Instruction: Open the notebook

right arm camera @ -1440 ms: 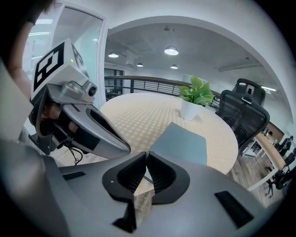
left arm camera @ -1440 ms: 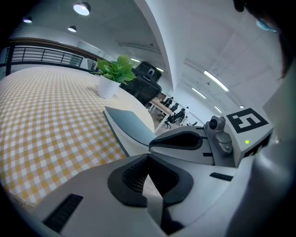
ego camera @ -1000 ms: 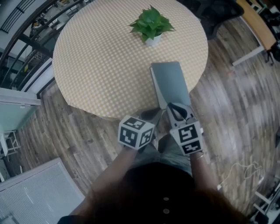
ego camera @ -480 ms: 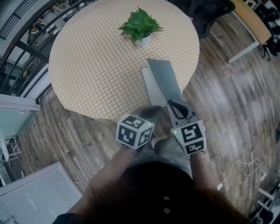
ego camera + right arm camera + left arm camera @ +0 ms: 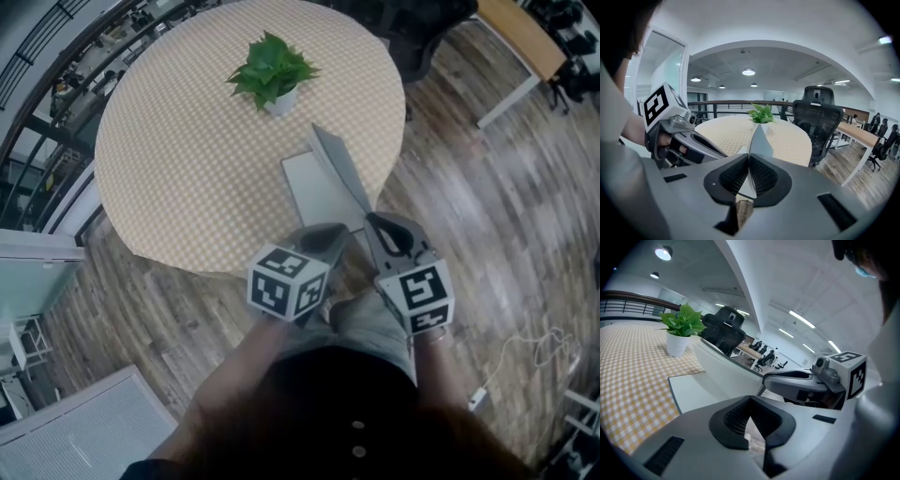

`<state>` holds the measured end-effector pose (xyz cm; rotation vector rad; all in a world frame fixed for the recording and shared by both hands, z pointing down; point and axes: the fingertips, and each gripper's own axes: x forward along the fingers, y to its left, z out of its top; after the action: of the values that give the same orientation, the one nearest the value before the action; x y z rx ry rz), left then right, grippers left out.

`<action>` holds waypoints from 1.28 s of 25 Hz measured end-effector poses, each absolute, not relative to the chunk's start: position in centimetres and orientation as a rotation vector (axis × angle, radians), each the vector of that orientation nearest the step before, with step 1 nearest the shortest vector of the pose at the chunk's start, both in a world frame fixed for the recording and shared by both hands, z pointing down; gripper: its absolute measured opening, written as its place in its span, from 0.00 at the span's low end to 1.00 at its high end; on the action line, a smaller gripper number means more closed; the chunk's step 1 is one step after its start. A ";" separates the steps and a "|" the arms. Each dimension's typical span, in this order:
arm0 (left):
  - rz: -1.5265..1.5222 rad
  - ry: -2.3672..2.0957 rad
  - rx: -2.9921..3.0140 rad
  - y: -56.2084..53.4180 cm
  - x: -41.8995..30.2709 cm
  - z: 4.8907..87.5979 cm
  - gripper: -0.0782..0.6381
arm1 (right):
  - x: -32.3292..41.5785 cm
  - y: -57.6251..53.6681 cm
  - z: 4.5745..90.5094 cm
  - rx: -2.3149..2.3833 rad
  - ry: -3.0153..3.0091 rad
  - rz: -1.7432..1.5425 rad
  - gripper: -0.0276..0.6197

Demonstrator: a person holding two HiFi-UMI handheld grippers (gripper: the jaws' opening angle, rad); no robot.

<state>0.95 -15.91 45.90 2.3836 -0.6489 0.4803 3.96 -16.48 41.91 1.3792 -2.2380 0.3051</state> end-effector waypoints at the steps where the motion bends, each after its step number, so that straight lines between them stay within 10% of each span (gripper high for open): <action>1: 0.476 -0.648 2.385 -16.1 1.2 45.8 0.12 | 4.4 -16.6 41.7 1.388 -2.237 0.307 0.08; 32: 0.462 -0.699 2.321 -22.0 13.0 46.4 0.12 | 18.8 -20.9 44.2 1.397 -2.265 0.652 0.08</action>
<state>13.01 -22.04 46.38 2.3206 -0.6989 0.4619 18.82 -20.89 44.22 1.3974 -2.2652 0.6523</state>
